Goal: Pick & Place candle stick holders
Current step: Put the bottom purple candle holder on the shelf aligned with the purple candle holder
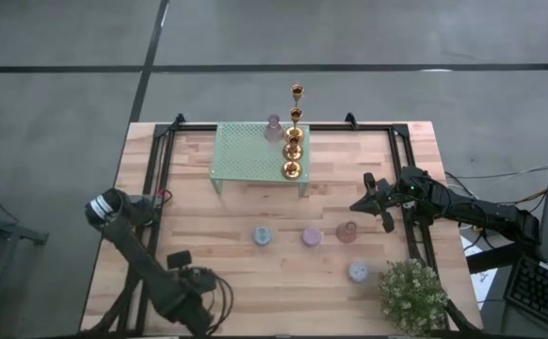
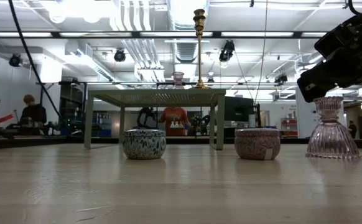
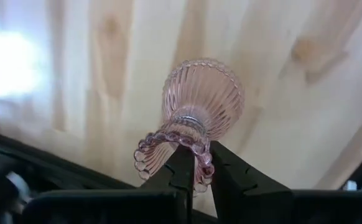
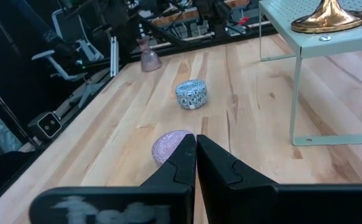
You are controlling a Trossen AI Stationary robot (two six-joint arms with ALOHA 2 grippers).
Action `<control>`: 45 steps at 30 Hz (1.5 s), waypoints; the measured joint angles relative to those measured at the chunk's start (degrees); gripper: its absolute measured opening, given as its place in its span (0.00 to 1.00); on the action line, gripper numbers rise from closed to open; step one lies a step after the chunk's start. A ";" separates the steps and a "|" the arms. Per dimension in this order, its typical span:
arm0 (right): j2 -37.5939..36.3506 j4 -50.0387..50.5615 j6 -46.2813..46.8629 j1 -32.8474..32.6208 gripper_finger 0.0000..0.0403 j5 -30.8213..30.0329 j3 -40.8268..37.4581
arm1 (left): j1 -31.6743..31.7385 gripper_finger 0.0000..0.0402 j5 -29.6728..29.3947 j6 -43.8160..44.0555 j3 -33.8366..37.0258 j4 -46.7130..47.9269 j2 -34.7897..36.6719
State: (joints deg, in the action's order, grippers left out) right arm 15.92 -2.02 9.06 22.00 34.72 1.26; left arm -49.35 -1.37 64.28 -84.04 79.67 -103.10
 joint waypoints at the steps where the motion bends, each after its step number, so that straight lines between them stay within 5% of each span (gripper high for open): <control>1: 0.00 0.00 0.00 0.02 0.02 0.00 0.00 | 0.88 0.08 -0.40 -1.26 -0.36 0.76 0.36; 15: -0.02 0.00 -0.04 0.00 0.02 0.02 0.00 | 14.11 0.08 -15.03 -16.56 -8.31 6.40 6.99; 29: -0.02 0.00 -0.24 0.00 0.02 0.00 0.00 | 27.57 0.09 -17.35 -36.89 -19.44 6.51 6.98; 39: -0.02 0.00 -0.48 0.01 0.02 -0.18 0.00 | 45.04 0.09 -19.21 -49.56 -26.44 3.92 6.96; 45: -0.02 0.00 -0.76 0.00 0.02 -0.22 0.00 | 55.13 0.09 -15.36 -58.99 -28.15 -1.81 5.88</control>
State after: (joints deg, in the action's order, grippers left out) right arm 15.90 -2.02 8.30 22.00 34.50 1.26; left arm 5.78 -16.72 5.29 -112.19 77.86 -97.22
